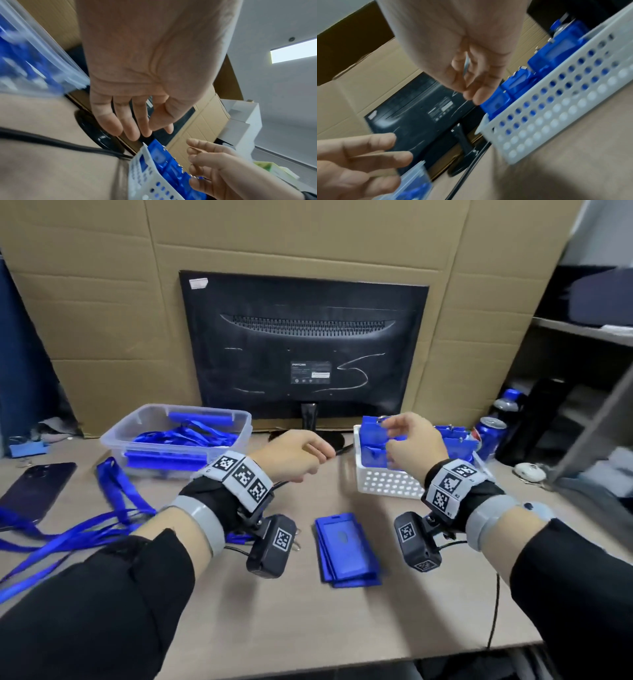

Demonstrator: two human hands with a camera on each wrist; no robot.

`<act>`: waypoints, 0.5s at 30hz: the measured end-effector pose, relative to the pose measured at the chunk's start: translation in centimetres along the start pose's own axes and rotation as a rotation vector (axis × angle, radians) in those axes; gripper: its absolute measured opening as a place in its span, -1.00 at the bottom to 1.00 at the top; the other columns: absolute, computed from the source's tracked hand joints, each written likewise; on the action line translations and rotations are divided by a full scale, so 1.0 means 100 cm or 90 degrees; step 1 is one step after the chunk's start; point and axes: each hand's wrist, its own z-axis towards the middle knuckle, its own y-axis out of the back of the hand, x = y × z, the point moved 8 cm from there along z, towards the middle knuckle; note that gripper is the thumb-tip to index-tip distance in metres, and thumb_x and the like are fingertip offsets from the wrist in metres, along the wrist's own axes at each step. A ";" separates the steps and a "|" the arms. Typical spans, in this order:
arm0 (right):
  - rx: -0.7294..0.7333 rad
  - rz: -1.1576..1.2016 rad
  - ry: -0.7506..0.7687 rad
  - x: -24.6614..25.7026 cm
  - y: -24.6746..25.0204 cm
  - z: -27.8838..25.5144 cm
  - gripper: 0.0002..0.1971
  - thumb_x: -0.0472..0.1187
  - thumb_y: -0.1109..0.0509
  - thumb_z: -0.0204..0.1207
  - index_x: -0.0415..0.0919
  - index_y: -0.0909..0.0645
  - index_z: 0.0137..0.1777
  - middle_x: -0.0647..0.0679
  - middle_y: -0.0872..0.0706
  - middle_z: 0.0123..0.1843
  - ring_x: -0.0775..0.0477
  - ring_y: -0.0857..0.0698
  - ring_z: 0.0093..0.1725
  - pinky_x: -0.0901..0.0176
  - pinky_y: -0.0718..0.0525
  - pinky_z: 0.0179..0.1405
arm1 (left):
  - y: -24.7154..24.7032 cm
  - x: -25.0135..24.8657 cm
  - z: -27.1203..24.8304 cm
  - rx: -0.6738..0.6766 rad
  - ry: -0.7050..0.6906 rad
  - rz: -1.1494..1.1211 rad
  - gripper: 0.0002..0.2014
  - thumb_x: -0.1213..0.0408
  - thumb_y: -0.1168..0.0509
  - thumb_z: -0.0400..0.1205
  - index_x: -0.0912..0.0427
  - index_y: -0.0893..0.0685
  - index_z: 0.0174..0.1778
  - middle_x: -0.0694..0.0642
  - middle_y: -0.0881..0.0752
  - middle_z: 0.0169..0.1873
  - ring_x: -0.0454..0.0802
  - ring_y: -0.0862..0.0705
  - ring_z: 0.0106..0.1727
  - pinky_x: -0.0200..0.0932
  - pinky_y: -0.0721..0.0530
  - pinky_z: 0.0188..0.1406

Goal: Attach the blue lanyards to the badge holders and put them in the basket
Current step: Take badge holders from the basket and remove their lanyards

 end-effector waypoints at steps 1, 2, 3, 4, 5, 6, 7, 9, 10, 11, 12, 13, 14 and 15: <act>-0.037 -0.055 -0.019 -0.010 0.020 0.003 -0.58 -0.47 -0.25 0.46 -0.04 -0.70 0.18 0.02 -0.73 0.10 -0.11 -0.73 0.05 -0.04 -0.79 0.00 | -0.012 -0.008 0.006 0.012 -0.008 -0.004 -0.64 0.57 -0.26 0.64 0.02 -0.78 0.11 0.01 -0.77 0.09 -0.09 -0.68 -0.01 -0.18 -0.68 -0.17; -0.063 -0.108 -0.045 -0.020 0.035 0.005 -0.55 -0.45 -0.25 0.45 -0.04 -0.67 0.24 0.00 -0.70 0.16 -0.12 -0.71 0.09 -0.03 -0.75 0.02 | -0.021 -0.015 0.010 0.023 -0.014 -0.011 -0.65 0.55 -0.27 0.65 0.03 -0.77 0.15 0.02 -0.77 0.13 -0.10 -0.69 0.01 -0.17 -0.70 -0.14; -0.082 -0.158 -0.076 -0.032 0.049 0.008 -0.52 -0.43 -0.26 0.45 -0.03 -0.65 0.31 -0.03 -0.66 0.22 -0.16 -0.68 0.14 -0.05 -0.72 0.07 | -0.031 -0.022 0.015 0.029 -0.019 -0.023 -0.66 0.54 -0.27 0.65 0.06 -0.77 0.19 0.03 -0.76 0.15 -0.10 -0.70 0.01 -0.18 -0.71 -0.13; -0.097 -0.213 -0.105 -0.042 0.060 0.009 -0.50 -0.40 -0.28 0.46 0.00 -0.62 0.37 -0.06 -0.62 0.30 -0.21 -0.64 0.21 -0.07 -0.68 0.17 | -0.038 -0.027 0.019 0.028 -0.021 -0.042 -0.65 0.54 -0.27 0.65 0.09 -0.76 0.22 0.05 -0.75 0.15 -0.09 -0.70 0.01 -0.19 -0.70 -0.15; -0.111 -0.273 -0.129 -0.050 0.069 0.009 -0.47 -0.36 -0.32 0.47 0.04 -0.59 0.42 -0.11 -0.57 0.39 -0.27 -0.59 0.32 -0.11 -0.61 0.31 | -0.043 -0.031 0.022 0.019 -0.023 -0.065 -0.64 0.55 -0.28 0.65 0.10 -0.76 0.24 0.08 -0.73 0.15 -0.08 -0.69 -0.01 -0.19 -0.70 -0.17; -0.124 -0.330 -0.151 -0.060 0.078 0.010 -0.44 -0.32 -0.36 0.47 0.09 -0.56 0.46 -0.14 -0.52 0.46 -0.32 -0.52 0.41 -0.14 -0.54 0.42 | -0.049 -0.035 0.027 0.007 -0.023 -0.088 -0.63 0.57 -0.28 0.65 0.11 -0.76 0.26 0.09 -0.72 0.15 -0.08 -0.69 -0.04 -0.18 -0.70 -0.17; -0.137 -0.374 -0.166 -0.067 0.085 0.010 -0.41 -0.30 -0.39 0.46 0.13 -0.53 0.49 -0.15 -0.47 0.51 -0.35 -0.46 0.46 -0.15 -0.47 0.47 | -0.054 -0.039 0.032 -0.005 -0.022 -0.111 -0.63 0.59 -0.28 0.65 0.12 -0.75 0.27 0.08 -0.69 0.13 -0.10 -0.69 -0.07 -0.14 -0.70 -0.14; -0.166 -0.407 -0.176 -0.082 0.095 0.014 -0.35 -0.29 -0.42 0.44 0.22 -0.51 0.51 -0.12 -0.42 0.51 -0.34 -0.40 0.44 -0.13 -0.43 0.48 | -0.064 -0.043 0.041 -0.013 -0.010 -0.147 -0.61 0.60 -0.25 0.67 0.14 -0.72 0.31 0.03 -0.65 0.09 -0.11 -0.73 -0.13 -0.08 -0.70 -0.11; -0.175 -0.408 -0.173 -0.087 0.097 0.015 -0.34 -0.29 -0.43 0.43 0.24 -0.51 0.52 -0.10 -0.40 0.49 -0.33 -0.39 0.42 -0.12 -0.41 0.47 | -0.069 -0.044 0.046 -0.011 -0.005 -0.157 -0.61 0.59 -0.24 0.68 0.14 -0.71 0.33 0.01 -0.63 0.10 -0.10 -0.74 -0.13 -0.07 -0.71 -0.11; -0.176 -0.409 -0.170 -0.093 0.098 0.017 -0.33 -0.29 -0.43 0.43 0.25 -0.51 0.52 -0.08 -0.39 0.49 -0.32 -0.39 0.40 -0.11 -0.39 0.46 | -0.074 -0.045 0.049 -0.007 -0.001 -0.161 -0.61 0.59 -0.25 0.68 0.12 -0.70 0.34 0.01 -0.63 0.13 -0.09 -0.75 -0.10 -0.05 -0.74 -0.09; -0.172 -0.412 -0.167 -0.097 0.098 0.018 -0.32 -0.29 -0.43 0.43 0.27 -0.50 0.52 -0.07 -0.38 0.49 -0.31 -0.39 0.39 -0.10 -0.37 0.46 | -0.079 -0.046 0.052 -0.002 0.001 -0.161 -0.60 0.59 -0.26 0.67 0.11 -0.70 0.34 0.02 -0.62 0.17 -0.06 -0.76 -0.05 -0.01 -0.77 -0.03; -0.166 -0.414 -0.166 -0.101 0.097 0.020 -0.32 -0.29 -0.43 0.44 0.28 -0.50 0.52 -0.06 -0.37 0.50 -0.31 -0.39 0.38 -0.09 -0.35 0.46 | -0.083 -0.047 0.054 0.002 0.002 -0.158 -0.59 0.59 -0.27 0.67 0.10 -0.70 0.35 0.04 -0.62 0.22 -0.02 -0.76 0.04 0.03 -0.80 0.06; -0.162 -0.413 -0.164 -0.104 0.097 0.022 -0.33 -0.28 -0.43 0.45 0.29 -0.51 0.51 -0.05 -0.37 0.51 -0.30 -0.40 0.39 -0.08 -0.34 0.47 | -0.087 -0.048 0.057 0.006 0.004 -0.152 -0.58 0.58 -0.28 0.67 0.09 -0.70 0.36 0.06 -0.62 0.25 0.04 -0.76 0.14 0.07 -0.80 0.14; -0.165 -0.408 -0.160 -0.107 0.097 0.023 -0.35 -0.28 -0.44 0.46 0.30 -0.52 0.50 -0.04 -0.37 0.53 -0.30 -0.40 0.40 -0.08 -0.33 0.47 | -0.090 -0.048 0.060 0.009 0.006 -0.144 -0.58 0.57 -0.28 0.67 0.08 -0.70 0.36 0.06 -0.63 0.27 0.08 -0.75 0.23 0.11 -0.80 0.19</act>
